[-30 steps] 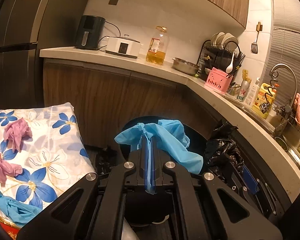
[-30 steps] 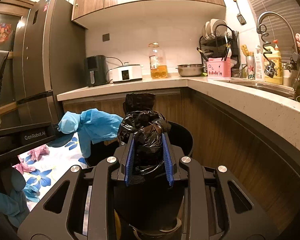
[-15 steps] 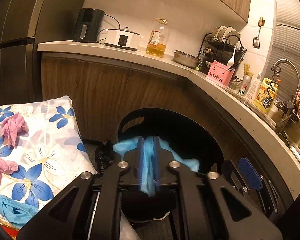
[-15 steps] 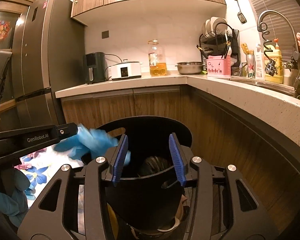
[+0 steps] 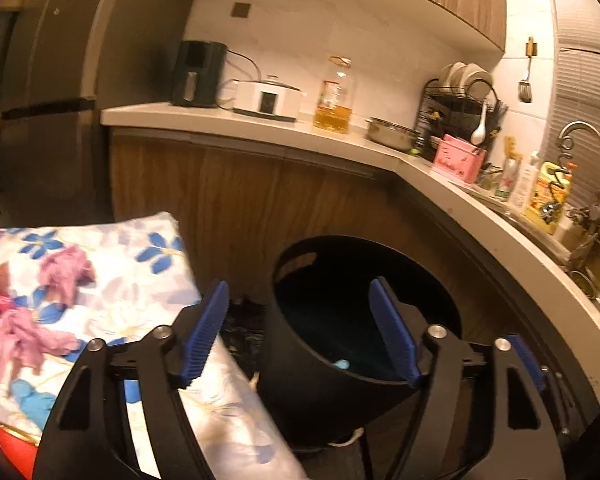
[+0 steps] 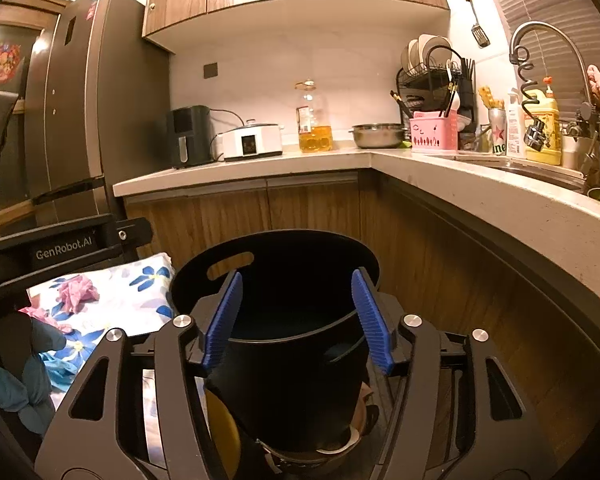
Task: Collect trash
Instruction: 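Move both open tools back over the trash on the table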
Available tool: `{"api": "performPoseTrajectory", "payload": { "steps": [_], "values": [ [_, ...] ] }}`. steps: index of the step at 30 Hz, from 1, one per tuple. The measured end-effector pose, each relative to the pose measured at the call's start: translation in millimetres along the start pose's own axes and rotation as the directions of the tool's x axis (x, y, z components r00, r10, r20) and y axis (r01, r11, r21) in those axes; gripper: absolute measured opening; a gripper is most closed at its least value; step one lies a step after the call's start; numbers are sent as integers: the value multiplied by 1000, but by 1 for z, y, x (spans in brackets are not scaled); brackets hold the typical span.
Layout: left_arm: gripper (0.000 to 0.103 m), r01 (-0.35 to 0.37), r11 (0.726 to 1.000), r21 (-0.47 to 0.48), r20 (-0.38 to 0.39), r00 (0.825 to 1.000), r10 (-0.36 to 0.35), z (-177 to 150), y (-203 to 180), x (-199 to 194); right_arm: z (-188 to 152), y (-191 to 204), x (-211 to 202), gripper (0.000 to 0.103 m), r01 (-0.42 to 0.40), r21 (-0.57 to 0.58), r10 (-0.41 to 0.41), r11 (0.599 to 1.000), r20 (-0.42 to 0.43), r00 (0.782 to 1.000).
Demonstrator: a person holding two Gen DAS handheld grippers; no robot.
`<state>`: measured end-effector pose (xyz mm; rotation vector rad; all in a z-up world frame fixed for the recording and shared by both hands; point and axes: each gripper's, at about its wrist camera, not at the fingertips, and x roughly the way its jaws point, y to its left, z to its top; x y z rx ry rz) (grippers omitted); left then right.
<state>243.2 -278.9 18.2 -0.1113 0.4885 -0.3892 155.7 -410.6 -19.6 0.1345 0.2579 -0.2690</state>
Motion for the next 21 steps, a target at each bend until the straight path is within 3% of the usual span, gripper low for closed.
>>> {"api": "performPoseTrajectory", "payload": {
  "steps": [8,21],
  "values": [
    [75,-134,991,-2,15,991,134,2,18,-35,7,5,-27,64,-19,25,19,1000,16,1000],
    [77,-234,972,-21,71,970,234,-11,49,-111,8,26,-75,68,-50,41,49,998,28,998]
  ]
}}
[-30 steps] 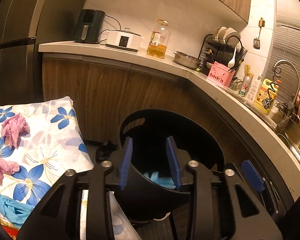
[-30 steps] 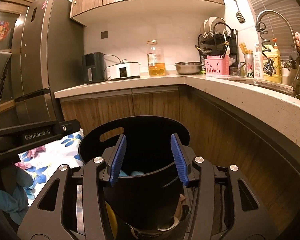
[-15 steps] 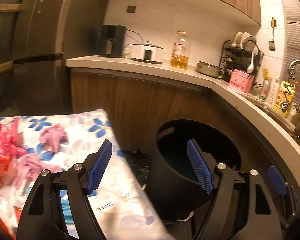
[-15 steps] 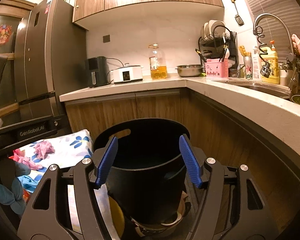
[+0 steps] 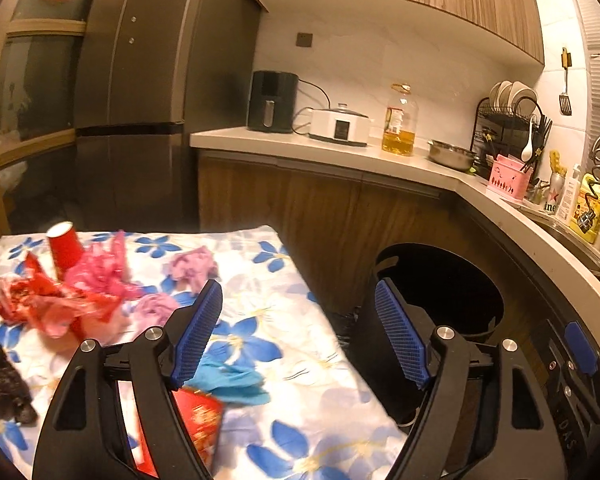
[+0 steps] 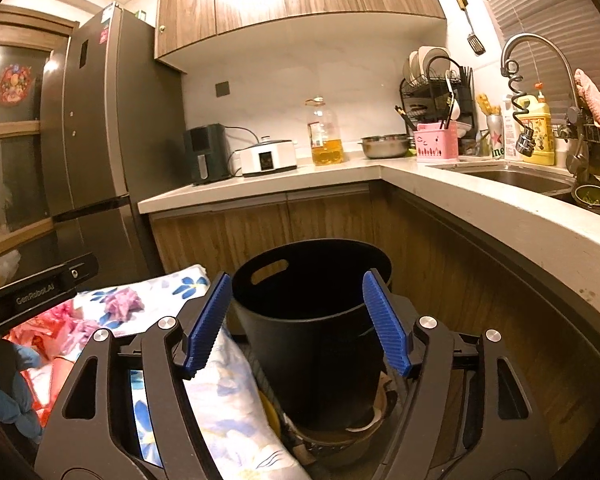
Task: Collect trash
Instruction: 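Move both open tools back over the trash on the table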
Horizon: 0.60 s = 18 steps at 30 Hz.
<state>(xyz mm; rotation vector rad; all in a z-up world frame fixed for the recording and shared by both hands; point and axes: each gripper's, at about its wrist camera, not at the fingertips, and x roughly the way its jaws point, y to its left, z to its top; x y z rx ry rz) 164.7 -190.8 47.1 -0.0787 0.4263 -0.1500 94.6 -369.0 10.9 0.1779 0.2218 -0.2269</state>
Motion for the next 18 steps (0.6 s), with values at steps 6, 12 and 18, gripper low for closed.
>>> {"api": "performPoseTrajectory", "payload": {
  "steps": [6,12,18],
  "values": [
    [77,-34,999,13,41,999,33,-10,23,-37,-4,14,-21,69,-41,-7,41,999,-11,999],
    [77,-100,995,-3,55,994,100,-28,59,-66,-12,34,-40,70,-92,-36,91,995,-17,996],
    [78,-161,987,-17,43,986,161,-51,95,-87,-23,53,-49,70,-145,-62,142,988,-45,989]
  ]
}}
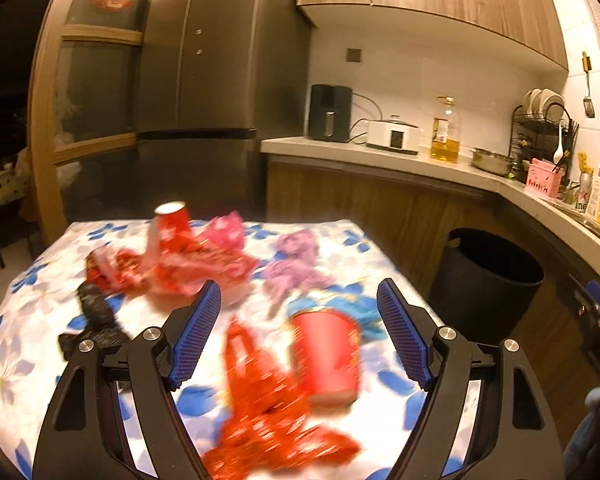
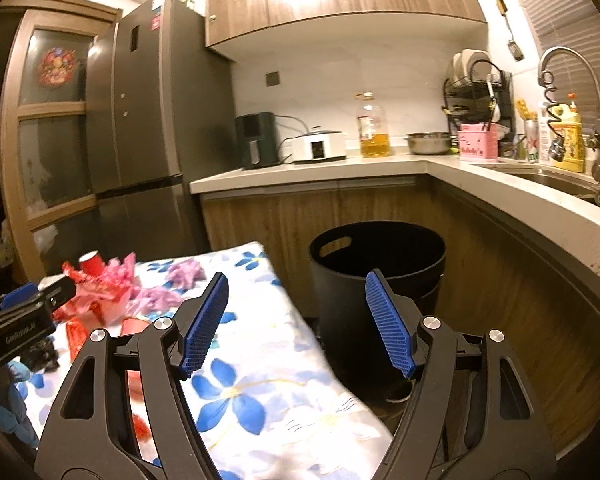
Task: Collect trash
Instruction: 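Move both open tools back over the trash on the table, then grasp the crumpled red plastic bag with the left tool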
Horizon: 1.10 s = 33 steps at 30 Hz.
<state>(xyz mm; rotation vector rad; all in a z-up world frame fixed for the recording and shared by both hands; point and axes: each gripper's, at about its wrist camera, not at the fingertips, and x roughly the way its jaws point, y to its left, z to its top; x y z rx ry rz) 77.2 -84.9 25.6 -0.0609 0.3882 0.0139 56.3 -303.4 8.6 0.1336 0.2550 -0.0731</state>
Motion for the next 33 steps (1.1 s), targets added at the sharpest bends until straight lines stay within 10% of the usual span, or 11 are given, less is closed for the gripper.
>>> {"api": "performPoseTrajectory", "payload": {
  "steps": [10,33],
  "values": [
    [78,-38,999,-16,-44,998,38,-42,48,-13,-25,41,-2,70,-96,-45,93,994,-63,994],
    [68,112,993,-29,-207,972,-115,-93,53,28,-49,81,6,70,-190,-94,175,977,-152,973]
  ]
}}
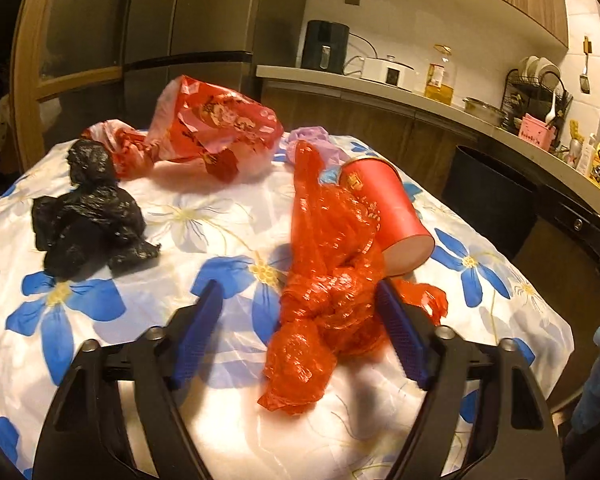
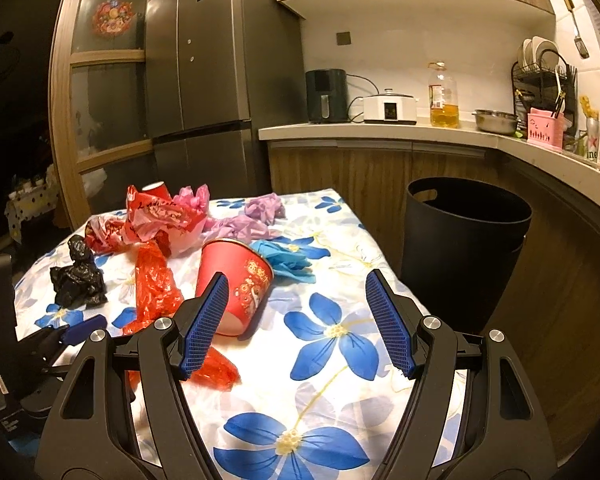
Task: Collect trash
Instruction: 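Grasp the crumpled red plastic bag with the left tool, then grasp and lift the red paper cup with the right tool while the left tool holds the red bag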
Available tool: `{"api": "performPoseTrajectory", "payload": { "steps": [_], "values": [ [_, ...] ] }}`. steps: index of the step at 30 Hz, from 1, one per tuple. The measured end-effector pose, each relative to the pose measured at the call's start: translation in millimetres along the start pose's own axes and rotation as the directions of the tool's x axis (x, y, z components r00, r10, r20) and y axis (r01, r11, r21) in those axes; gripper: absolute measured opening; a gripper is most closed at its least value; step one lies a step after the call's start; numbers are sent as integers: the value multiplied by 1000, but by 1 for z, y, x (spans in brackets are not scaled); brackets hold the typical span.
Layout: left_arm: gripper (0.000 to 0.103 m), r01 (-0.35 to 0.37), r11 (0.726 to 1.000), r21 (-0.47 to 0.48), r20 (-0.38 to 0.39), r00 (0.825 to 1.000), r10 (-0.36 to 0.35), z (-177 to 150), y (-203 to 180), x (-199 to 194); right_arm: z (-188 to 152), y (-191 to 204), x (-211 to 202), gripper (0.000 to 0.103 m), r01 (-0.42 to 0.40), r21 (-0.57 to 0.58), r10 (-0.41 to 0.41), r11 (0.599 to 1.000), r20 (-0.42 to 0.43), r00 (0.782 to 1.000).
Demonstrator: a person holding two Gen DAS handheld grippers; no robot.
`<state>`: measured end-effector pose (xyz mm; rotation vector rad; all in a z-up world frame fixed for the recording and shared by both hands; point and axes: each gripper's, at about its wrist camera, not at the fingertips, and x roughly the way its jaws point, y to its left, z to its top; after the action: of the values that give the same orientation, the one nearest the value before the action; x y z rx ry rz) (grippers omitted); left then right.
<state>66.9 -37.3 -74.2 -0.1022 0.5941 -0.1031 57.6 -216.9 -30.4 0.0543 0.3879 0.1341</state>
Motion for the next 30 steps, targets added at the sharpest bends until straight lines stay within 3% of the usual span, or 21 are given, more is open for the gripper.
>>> {"api": "performPoseTrajectory", "payload": {
  "steps": [7,16,24,30],
  "values": [
    [46,66,998,2,-24,998,-66,-1,-1,6,-3,3,6,70,-13,-2,13,1000,-15,1000],
    [34,105,994,-23,-30,994,-106,-1,5,8,-9,11,19,70,-43,-1,43,999,-53,998],
    [31,75,995,-59,61,996,-72,13,18,-22,-12,24,36,70,-88,-12,87,996,-79,993],
    [31,-13,998,-56,133,991,21,23,26,-40,-11,39,61,77,-126,-16,124,992,-95,988]
  ]
}}
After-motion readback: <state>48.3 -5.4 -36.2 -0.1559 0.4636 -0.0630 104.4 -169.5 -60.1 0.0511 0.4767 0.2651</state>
